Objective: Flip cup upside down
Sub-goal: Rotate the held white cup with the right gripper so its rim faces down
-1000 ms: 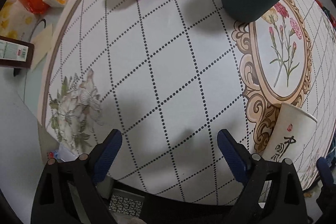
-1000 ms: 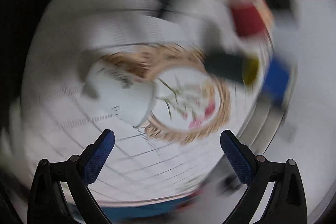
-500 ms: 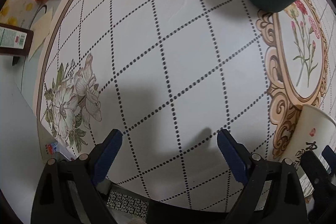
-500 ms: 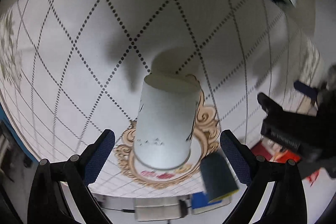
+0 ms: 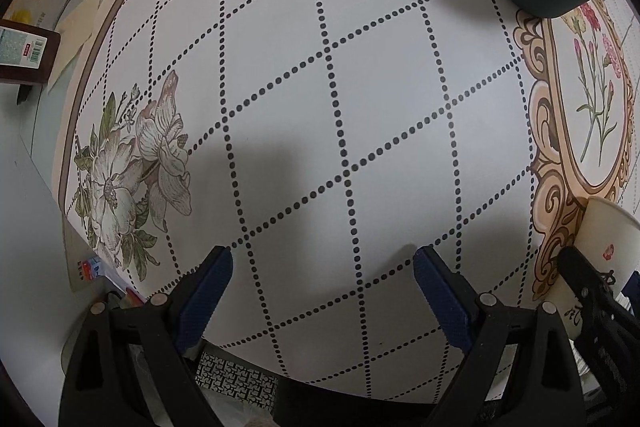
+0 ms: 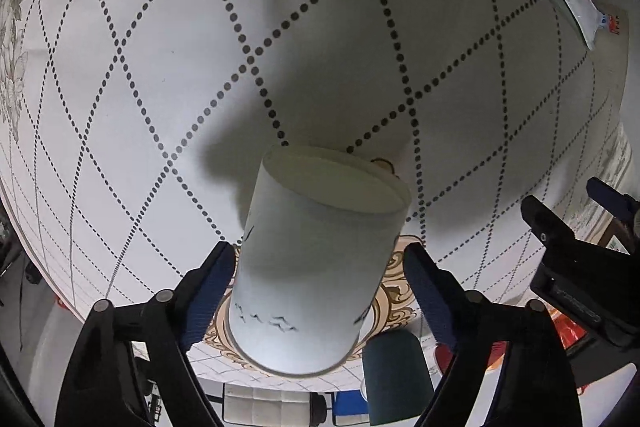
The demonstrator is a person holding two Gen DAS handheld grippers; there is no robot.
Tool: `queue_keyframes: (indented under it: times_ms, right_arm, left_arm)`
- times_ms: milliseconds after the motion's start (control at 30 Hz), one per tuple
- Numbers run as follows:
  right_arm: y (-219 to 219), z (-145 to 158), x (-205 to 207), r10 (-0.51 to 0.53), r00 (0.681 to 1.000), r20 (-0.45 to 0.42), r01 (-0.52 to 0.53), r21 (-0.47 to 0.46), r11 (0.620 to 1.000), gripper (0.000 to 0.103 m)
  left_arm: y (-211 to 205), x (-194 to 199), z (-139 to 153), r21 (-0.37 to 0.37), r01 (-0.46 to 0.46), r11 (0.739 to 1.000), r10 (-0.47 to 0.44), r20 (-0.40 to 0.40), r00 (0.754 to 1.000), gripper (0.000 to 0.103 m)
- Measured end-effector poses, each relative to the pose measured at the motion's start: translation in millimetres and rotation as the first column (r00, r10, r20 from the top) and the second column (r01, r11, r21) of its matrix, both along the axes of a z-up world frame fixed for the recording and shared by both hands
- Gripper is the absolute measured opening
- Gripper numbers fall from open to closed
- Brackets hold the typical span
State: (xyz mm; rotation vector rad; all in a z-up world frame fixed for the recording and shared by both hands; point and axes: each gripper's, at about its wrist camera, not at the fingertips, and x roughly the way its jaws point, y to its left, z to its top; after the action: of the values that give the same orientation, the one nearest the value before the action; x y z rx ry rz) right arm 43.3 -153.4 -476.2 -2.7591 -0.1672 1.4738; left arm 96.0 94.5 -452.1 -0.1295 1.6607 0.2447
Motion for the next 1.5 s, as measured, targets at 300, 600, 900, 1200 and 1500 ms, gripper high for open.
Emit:
queue_keyframes:
  times_ms: [300,600,900,1200,1500]
  right_arm:
    - [19,-11,4,-0.075,0.997,-0.002,0.075,0.018,0.997,0.067]
    - [31,-9,-25,-0.163,0.986,-0.042,0.165,0.071,0.984,0.065]
    - [82,1,-14,-0.486,0.866,-0.119,0.498,0.122,0.858,0.065]
    - [140,15,35,-0.888,0.393,-0.240,0.919,0.108,0.378,0.065]
    - [146,33,95,-0.914,-0.208,-0.347,0.972,0.033,-0.234,0.065]
  left_arm:
    - [-10,7,1,-0.009,0.014,1.000,-0.014,0.000,1.000,0.093]
    - [-16,12,6,-0.018,-0.004,1.000,0.004,-0.004,1.000,0.093]
    - [-21,13,14,-0.016,-0.007,1.000,0.007,-0.006,1.000,0.093]
    - [-28,17,22,-0.007,0.008,1.000,-0.008,0.002,1.000,0.093]
    - [-49,22,34,0.004,0.039,0.999,-0.039,0.012,0.999,0.093]
